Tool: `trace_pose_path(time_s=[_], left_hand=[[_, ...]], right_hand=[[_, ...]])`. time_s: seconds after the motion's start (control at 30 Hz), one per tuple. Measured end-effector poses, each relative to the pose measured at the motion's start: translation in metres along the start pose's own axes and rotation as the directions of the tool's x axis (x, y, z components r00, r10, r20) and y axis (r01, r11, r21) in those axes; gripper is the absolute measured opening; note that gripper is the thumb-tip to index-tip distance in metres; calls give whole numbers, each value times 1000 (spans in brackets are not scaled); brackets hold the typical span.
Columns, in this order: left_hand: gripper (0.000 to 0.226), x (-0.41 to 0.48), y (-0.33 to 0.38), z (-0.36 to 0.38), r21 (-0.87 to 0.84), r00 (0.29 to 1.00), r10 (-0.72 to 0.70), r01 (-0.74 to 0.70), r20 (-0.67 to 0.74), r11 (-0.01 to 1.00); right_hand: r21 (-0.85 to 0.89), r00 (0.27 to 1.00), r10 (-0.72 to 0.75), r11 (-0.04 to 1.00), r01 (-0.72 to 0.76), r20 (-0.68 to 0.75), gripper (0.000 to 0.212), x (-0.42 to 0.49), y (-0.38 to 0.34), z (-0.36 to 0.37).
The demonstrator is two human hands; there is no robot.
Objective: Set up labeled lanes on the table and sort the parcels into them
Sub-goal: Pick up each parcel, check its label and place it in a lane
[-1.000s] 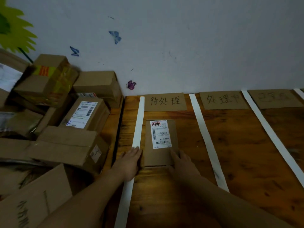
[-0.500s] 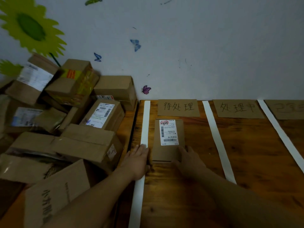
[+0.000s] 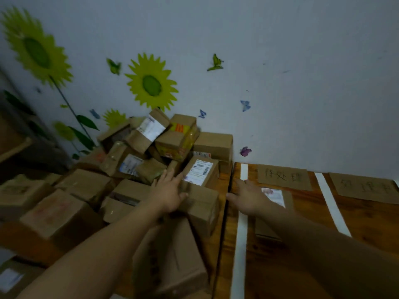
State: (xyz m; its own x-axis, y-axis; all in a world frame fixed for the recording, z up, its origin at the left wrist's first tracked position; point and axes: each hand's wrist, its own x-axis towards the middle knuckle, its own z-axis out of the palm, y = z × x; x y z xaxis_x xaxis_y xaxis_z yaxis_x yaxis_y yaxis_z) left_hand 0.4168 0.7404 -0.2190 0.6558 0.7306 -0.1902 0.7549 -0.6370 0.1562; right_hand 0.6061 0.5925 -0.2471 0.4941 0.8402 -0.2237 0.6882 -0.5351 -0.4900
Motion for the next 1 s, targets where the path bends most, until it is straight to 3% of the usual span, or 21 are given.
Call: trace_pose_path(time_s=[0.13,0.43,0.6,0.73,0.9,1.0], left_hand=[[76,5,-82,-27,-43,996,-87,88,13,995],[78,43,-190,-92,-184,996,-81,72,-44,980],[64,75,-197,-118,-445,994,-78,37,-76,895],[64,103,-185,-122,-564,986,-147,80,-76,822],[52,130,-174,-125,-624,974,-220,141,-51,768],[52,142,-174,-121,-724,956,-292,206,7,658]], right_hand=[[19,1000,-29,999,30,-3,68,22,-71,14],[121,996,-74,989,81,-56,62,77,-197,27],[156,993,-65,985,80,-101,68,118,-231,-1],[187,979,-122,971,151,-161,48,169,-249,-22],[189,980,-100,973,131,-170,85,234,-263,-28],[269,987,-107,953,136,-119,84,250,-260,-22]])
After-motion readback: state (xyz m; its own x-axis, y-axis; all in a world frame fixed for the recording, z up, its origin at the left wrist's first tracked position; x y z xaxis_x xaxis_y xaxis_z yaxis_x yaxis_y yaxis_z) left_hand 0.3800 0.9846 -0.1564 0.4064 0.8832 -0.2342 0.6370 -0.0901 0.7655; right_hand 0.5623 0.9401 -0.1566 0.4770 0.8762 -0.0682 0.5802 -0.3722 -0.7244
